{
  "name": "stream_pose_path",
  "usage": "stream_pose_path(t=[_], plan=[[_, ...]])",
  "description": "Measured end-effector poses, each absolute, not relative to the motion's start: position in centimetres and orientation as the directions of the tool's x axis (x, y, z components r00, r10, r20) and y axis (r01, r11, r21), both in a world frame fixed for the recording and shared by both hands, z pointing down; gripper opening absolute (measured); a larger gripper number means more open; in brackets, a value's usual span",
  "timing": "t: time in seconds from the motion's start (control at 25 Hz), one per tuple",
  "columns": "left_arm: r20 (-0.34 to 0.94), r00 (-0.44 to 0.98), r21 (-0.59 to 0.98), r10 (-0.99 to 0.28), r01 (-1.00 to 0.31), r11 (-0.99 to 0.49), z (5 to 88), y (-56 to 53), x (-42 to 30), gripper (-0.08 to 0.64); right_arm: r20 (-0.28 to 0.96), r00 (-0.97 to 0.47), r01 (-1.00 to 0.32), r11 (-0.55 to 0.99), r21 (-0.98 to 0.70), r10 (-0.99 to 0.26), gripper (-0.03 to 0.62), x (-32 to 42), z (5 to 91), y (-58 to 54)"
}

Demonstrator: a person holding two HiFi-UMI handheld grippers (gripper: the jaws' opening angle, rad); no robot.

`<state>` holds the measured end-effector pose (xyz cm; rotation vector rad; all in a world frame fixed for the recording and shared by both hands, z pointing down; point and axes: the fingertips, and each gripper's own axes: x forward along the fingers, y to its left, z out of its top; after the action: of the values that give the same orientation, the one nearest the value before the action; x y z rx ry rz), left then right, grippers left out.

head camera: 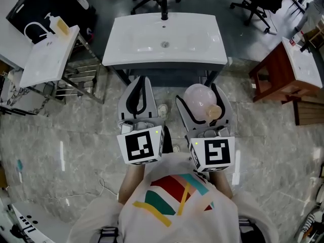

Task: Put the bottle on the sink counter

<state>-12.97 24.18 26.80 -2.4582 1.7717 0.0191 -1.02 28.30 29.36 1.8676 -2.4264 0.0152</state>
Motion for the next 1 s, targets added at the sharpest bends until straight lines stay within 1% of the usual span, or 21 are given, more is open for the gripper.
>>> stream_pose_path(t=[0.28,0.56,1.0], plan=[[-0.089,0.317,-0.057,-0.944,-0.948,-0.313,27.4,20.7,-12.9,0.017,0.07,-0.255,-0.963,0.259,0.067,-0.964,0.394,-0.7,29.8,24.9],[-0.122,0.329,-0.057,-0.936,-0.944,-0.324,26.3,16.3,-12.3,0.017,0.026,-0.248,-0.965,0.25,0.081,-0.968,0.394,-0.4,28.4,20.4],[-0.086,0.37,-0.049,-0.925,-0.929,-0.367,26.7,5.6,-11.4,0.018,0.048,-0.235,-0.966,0.239,0.097,-0.971,0.394,-0.6,28.2,10.2]])
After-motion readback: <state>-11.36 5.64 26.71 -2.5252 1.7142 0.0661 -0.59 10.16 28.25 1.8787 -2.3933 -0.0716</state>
